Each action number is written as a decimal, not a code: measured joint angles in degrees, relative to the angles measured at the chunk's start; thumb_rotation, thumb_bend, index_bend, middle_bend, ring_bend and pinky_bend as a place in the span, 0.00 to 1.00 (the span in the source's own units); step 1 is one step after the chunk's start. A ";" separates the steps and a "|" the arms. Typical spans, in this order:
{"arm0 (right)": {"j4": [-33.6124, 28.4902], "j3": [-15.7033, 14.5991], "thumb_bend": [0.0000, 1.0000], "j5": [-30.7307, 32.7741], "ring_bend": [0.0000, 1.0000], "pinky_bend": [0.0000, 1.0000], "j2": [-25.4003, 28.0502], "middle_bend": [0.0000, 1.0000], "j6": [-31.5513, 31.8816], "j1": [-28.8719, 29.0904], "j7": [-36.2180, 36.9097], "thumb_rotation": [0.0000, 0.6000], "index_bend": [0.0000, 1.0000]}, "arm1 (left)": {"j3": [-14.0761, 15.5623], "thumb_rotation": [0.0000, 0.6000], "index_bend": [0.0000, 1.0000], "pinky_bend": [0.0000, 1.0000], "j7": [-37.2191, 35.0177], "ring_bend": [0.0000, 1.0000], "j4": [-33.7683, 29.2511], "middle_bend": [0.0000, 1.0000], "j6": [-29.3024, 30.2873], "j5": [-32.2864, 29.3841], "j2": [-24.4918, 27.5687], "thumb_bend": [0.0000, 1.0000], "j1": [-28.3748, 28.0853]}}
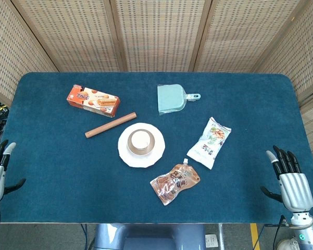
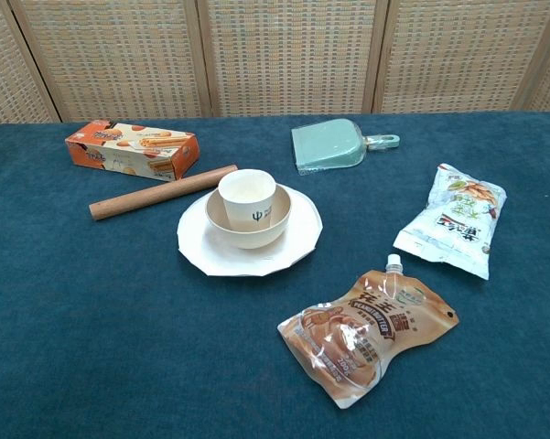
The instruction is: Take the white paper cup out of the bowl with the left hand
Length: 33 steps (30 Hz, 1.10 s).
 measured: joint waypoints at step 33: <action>2.54 2.98 0.13 5.70 0.00 0.00 0.08 0.00 -3.38 1.46 3.21 1.00 0.00 | -7.66 1.00 0.13 0.00 12.35 0.00 -4.93 0.00 -18.80 -8.45 -1.56 0.10 -16.86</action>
